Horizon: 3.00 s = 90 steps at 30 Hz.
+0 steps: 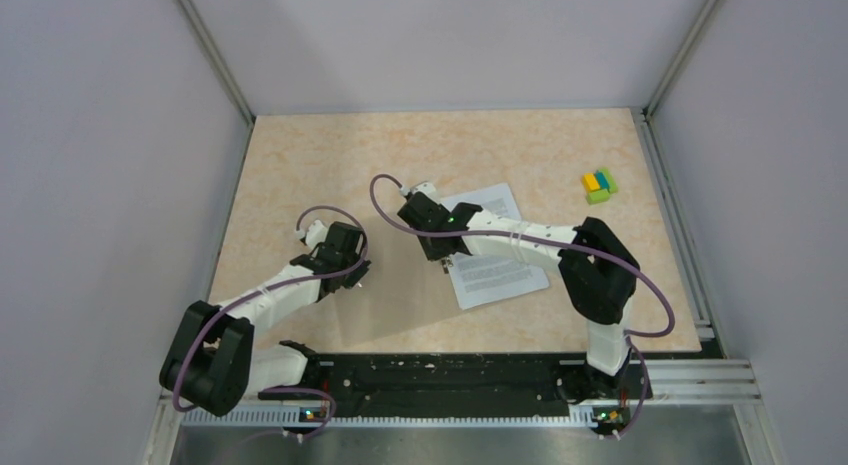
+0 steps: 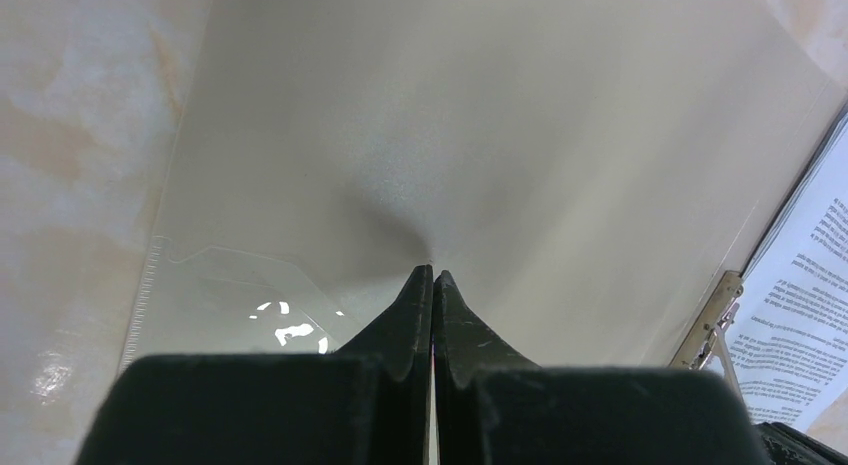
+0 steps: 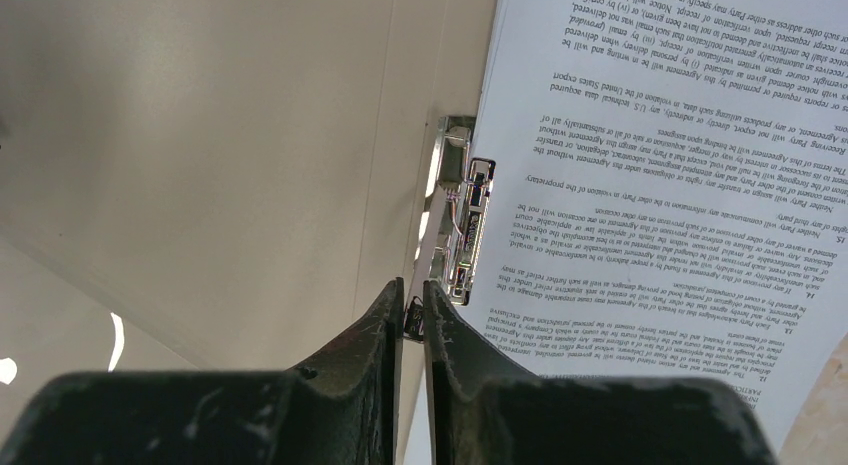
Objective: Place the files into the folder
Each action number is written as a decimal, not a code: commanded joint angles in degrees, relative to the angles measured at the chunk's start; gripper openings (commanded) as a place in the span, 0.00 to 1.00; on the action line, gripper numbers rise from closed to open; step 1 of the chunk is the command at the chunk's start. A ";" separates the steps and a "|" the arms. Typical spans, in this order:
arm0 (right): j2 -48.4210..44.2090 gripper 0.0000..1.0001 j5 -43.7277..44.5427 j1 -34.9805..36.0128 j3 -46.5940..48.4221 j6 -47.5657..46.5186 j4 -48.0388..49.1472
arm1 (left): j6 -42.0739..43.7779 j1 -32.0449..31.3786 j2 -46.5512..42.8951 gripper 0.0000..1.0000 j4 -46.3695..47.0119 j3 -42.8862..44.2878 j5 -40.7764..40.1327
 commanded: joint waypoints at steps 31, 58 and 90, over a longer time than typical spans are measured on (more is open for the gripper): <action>-4.34 0.12 1.84 1.62 -2.06 -0.40 -1.25 | -3.14 0.11 8.21 0.00 -6.15 4.61 -4.96; -5.94 0.00 -1.95 1.70 -17.12 3.39 5.43 | -5.24 0.11 9.44 0.00 -6.64 4.59 -5.39; 0.63 0.00 4.23 0.56 -21.76 5.97 2.26 | -5.90 0.28 10.25 0.00 -6.75 3.92 -5.92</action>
